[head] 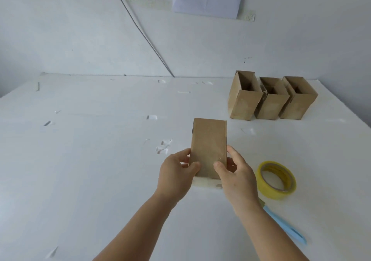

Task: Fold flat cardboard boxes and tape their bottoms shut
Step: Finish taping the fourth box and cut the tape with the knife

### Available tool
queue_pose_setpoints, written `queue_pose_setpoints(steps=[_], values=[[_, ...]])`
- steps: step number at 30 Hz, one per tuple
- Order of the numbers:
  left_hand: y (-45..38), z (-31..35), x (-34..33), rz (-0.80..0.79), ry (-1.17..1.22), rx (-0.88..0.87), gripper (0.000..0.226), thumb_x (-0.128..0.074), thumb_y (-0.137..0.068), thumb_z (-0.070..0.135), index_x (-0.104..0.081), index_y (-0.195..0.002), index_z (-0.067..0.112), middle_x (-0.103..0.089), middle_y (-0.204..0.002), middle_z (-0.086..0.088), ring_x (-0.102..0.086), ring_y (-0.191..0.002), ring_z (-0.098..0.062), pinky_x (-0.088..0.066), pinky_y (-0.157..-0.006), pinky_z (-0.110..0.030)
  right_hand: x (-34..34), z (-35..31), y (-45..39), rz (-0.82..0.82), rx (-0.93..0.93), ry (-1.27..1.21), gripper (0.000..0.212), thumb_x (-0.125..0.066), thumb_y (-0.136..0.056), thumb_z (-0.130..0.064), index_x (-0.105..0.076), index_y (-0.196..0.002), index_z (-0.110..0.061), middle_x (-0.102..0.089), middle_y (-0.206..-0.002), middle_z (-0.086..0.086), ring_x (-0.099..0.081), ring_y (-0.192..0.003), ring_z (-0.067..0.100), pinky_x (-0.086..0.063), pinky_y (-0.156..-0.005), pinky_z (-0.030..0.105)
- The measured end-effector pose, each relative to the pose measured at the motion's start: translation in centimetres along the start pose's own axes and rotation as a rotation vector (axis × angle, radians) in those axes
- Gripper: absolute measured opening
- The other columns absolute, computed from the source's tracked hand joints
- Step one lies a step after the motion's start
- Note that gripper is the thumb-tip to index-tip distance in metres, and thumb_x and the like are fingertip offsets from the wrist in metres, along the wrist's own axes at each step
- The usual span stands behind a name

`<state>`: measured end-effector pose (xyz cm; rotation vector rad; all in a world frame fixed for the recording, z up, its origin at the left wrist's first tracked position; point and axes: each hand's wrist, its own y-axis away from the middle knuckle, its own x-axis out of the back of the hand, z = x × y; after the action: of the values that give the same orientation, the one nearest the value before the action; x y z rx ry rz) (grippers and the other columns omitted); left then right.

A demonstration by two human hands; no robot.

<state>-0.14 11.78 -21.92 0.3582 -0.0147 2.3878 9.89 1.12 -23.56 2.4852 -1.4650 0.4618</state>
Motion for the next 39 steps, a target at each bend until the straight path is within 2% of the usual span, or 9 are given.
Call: queue_pose_setpoints(steps=[5,8,12,18,25,29,32,35,39], values=[[-2.0,0.3,0.2,0.107,-0.001,-0.085,0.038,-0.068,-0.078,0.009,-0.057,-0.1,0.038,-0.067,-0.095,0.018,-0.065,-0.093,0.001,-0.054,-0.077,-0.017,-0.1,-1.2,-0.6,0.077,0.098,-0.046,0.053,-0.066,-0.079,-0.015,-0.055,-0.125,-0.039,-0.067,-0.107,-0.013,-0.065,-0.094,0.0,-0.053,-0.084,0.026],[-3.7,1.0,0.4,0.054,-0.046,-0.16,0.043,-0.066,-0.079,0.009,-0.056,-0.11,0.038,-0.063,-0.102,0.017,-0.063,-0.092,0.003,-0.048,-0.076,-0.009,-0.5,-1.5,-1.6,0.133,0.081,-0.068,0.041,-0.067,-0.076,-0.013,-0.065,-0.11,-0.037,-0.071,-0.099,-0.017,-0.066,-0.085,-0.005,-0.054,-0.079,0.025],[-6.0,1.2,-0.2,0.025,-0.171,-0.241,0.037,-0.057,-0.078,0.005,-0.064,-0.097,0.036,-0.063,-0.096,0.014,-0.06,-0.088,0.002,-0.042,-0.067,-0.005,-1.3,-1.1,-3.4,0.223,0.125,0.046,0.043,-0.066,-0.079,-0.015,-0.064,-0.118,-0.032,-0.067,-0.105,-0.013,-0.063,-0.085,-0.005,-0.051,-0.075,0.018],[-10.4,1.4,-2.4,0.134,-0.099,-0.15,0.021,-0.06,-0.083,0.008,-0.057,-0.095,0.025,-0.062,-0.088,0.02,-0.061,-0.085,0.003,-0.042,-0.059,-0.004,-2.1,-0.5,-7.9,0.314,0.274,0.348,0.057,-0.065,-0.087,-0.017,-0.045,-0.141,-0.022,-0.059,-0.109,-0.003,-0.058,-0.089,0.011,-0.044,-0.07,0.019],[-17.5,1.5,-5.6,0.199,-0.277,-0.186,0.036,-0.057,-0.086,0.01,-0.06,-0.12,0.019,-0.066,-0.105,0.003,-0.063,-0.095,-0.012,-0.051,-0.081,-0.027,-2.7,0.3,-15.8,0.271,0.213,0.337,0.044,-0.063,-0.089,-0.013,-0.051,-0.13,-0.018,-0.062,-0.115,-0.003,-0.061,-0.101,0.017,-0.051,-0.079,0.03],[-21.3,0.2,-7.5,0.217,-0.364,-0.146,0.033,-0.054,-0.087,0.012,-0.067,-0.115,0.023,-0.067,-0.102,0.004,-0.062,-0.091,-0.013,-0.047,-0.076,-0.023,-3.1,2.0,-19.5,0.169,0.139,0.256,0.031,-0.057,-0.093,-0.017,-0.055,-0.124,-0.016,-0.065,-0.113,-0.002,-0.061,-0.103,0.018,-0.052,-0.085,0.031],[-23.3,-1.1,-8.8,0.218,-0.394,-0.041,0.029,-0.05,-0.087,0.016,-0.071,-0.105,0.025,-0.07,-0.092,0.006,-0.061,-0.08,-0.014,-0.05,-0.068,-0.025,-3.5,3.8,-21.2,0.089,0.105,0.249,0.041,-0.054,-0.095,-0.016,-0.048,-0.136,-0.013,-0.059,-0.126,0.003,-0.056,-0.116,0.019,-0.048,-0.097,0.032],[-24.9,-2.2,-9.8,0.209,-0.401,-0.003,0.023,-0.05,-0.088,0.015,-0.071,-0.087,0.024,-0.067,-0.072,0.005,-0.057,-0.066,-0.013,-0.042,-0.055,-0.023,-3.7,5.1,-22.4,0.005,0.065,0.25,0.052,-0.053,-0.095,-0.013,-0.037,-0.144,-0.011,-0.049,-0.14,0.004,-0.047,-0.129,0.018,-0.041,-0.106,0.033],[-27.0,-2.6,-10.7,0.205,-0.377,0.007,0.022,-0.05,-0.088,0.015,-0.069,-0.081,0.024,-0.065,-0.066,0.007,-0.057,-0.064,-0.013,-0.04,-0.052,-0.021,-4.2,5.7,-24.0,-0.031,0.061,0.275,0.058,-0.051,-0.095,-0.011,-0.026,-0.148,-0.012,-0.036,-0.149,0.005,-0.039,-0.135,0.017,-0.035,-0.109,0.025]])
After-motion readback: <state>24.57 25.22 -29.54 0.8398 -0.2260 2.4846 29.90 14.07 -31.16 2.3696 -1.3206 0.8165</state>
